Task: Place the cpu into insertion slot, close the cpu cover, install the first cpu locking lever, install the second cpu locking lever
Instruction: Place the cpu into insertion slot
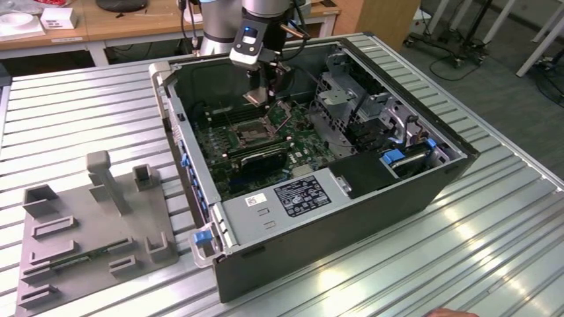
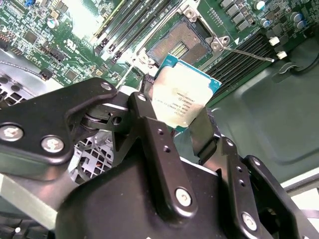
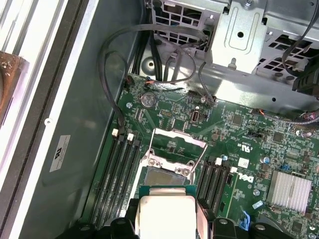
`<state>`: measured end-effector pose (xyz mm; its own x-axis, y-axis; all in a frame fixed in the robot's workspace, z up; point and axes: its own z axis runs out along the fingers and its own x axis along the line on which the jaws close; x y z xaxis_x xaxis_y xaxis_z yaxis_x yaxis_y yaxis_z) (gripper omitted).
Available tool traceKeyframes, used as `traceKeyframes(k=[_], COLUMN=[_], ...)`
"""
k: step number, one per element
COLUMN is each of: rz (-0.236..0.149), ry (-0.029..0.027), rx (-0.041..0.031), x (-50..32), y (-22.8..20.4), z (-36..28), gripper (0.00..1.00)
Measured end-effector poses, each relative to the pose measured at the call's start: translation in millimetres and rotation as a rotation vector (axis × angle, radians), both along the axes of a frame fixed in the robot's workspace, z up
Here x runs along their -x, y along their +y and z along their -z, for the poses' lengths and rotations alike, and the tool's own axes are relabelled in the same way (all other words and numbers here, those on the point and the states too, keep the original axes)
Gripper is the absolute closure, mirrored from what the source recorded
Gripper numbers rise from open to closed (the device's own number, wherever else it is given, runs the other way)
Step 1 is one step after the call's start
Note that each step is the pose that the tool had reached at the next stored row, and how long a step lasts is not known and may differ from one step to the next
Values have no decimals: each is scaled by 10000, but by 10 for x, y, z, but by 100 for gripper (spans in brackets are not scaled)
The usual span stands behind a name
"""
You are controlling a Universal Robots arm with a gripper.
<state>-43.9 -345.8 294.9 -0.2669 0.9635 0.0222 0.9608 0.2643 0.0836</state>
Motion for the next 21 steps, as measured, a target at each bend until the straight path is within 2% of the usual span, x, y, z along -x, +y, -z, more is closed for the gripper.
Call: traceKeyframes(k=[7, 21], rz=[118, 2578], ry=[2, 2], rx=[-1, -1], x=[-1, 0], y=[0, 0], z=[2, 42], gripper=[46, 46])
